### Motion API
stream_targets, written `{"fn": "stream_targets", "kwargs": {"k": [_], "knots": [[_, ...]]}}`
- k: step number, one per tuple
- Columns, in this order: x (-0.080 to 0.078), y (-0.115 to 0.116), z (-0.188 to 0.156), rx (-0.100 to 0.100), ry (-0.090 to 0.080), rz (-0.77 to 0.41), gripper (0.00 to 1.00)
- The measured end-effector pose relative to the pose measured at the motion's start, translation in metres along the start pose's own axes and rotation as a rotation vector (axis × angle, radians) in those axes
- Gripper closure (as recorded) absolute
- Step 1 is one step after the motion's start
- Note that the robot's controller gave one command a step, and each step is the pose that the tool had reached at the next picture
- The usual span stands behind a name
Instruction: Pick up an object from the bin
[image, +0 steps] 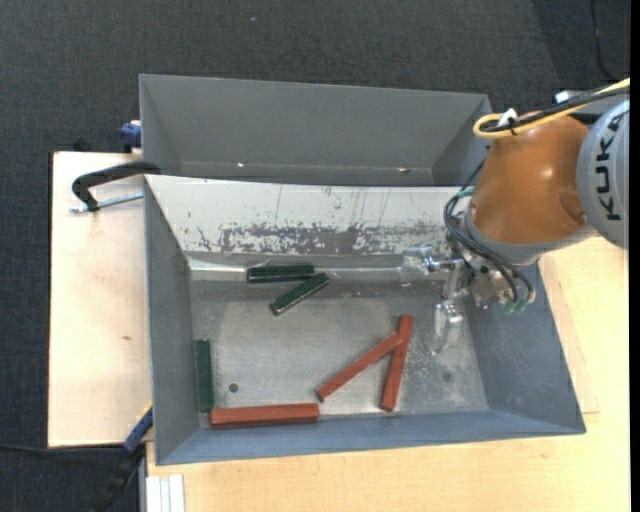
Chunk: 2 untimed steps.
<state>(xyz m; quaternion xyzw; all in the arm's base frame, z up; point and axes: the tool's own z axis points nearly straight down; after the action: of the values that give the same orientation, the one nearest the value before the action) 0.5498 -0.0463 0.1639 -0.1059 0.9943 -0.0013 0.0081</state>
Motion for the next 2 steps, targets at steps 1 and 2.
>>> {"fn": "stream_targets", "kwargs": {"k": [1,2], "knots": [[-0.0159,0.0189,0.0834,-0.007,0.009,-0.394,0.00],[-0.0233,0.0212,0.0919,-0.006,0.008,-0.420,0.00]]}}
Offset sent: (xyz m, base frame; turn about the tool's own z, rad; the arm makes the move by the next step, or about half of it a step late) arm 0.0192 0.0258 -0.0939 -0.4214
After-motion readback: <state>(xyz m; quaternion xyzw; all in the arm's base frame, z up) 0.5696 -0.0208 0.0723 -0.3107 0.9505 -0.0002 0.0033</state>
